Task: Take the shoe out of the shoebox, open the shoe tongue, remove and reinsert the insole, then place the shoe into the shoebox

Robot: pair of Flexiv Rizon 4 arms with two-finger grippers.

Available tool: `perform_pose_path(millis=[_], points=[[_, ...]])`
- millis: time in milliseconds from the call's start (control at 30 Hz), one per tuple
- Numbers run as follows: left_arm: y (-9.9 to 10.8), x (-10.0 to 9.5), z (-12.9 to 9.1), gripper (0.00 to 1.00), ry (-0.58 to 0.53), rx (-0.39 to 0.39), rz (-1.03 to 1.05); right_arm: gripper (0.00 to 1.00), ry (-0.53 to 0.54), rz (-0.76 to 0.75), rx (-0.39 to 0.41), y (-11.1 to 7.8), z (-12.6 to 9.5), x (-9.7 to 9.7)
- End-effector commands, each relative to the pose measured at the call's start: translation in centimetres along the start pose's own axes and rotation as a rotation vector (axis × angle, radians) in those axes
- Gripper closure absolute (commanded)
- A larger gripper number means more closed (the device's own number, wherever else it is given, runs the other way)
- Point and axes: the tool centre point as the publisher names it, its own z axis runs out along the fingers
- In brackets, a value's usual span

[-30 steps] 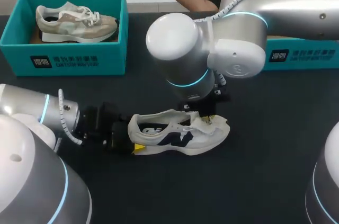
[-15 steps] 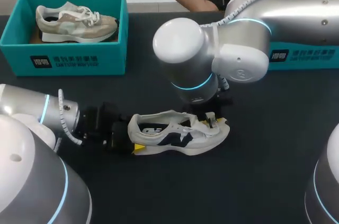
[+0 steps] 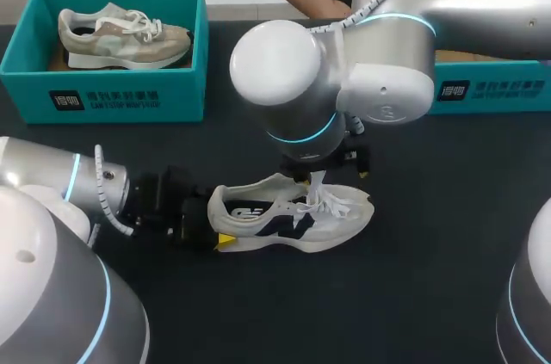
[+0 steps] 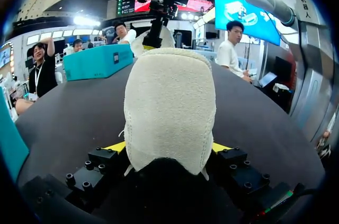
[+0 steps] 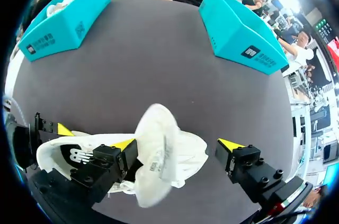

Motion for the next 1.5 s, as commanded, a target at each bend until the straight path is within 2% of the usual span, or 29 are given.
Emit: perform_pose_path(millis=[33, 267, 433, 700, 800, 833, 1333, 1500], points=[[0.2, 0.2, 0.3, 1.0, 0.002, -0.003, 0.0, 0.0, 0.029, -0.034, -0.064, 0.5, -3.2, -0.1], [0.2, 0.2, 0.3, 1.0, 0.002, -0.003, 0.0, 0.0, 0.128, -0.248, -0.161, 2.2, -5.9, 1.4], [0.2, 0.2, 0.3, 1.0, 0.002, -0.003, 0.0, 0.0, 0.193, -0.525, -0.226, 3.0, -7.6, 3.9], [0.2, 0.2, 0.3, 1.0, 0.002, -0.003, 0.0, 0.0, 0.274, -0.9, -0.222, 3.2, -8.8, 7.2], [0.2, 0.2, 0.3, 1.0, 0.002, -0.003, 0.0, 0.0, 0.285, -0.994, -0.241, 3.0, -9.1, 8.0], [0.2, 0.2, 0.3, 1.0, 0.002, -0.003, 0.0, 0.0, 0.289, -1.027, -0.222, 2.8, -9.1, 8.2], [0.2, 0.2, 0.3, 1.0, 0.002, -0.003, 0.0, 0.0, 0.289, -1.027, -0.222, 2.8, -9.1, 8.2], [0.2, 0.2, 0.3, 1.0, 0.002, -0.003, 0.0, 0.0, 0.352, -1.096, -0.275, 0.5, -8.1, 8.4]])
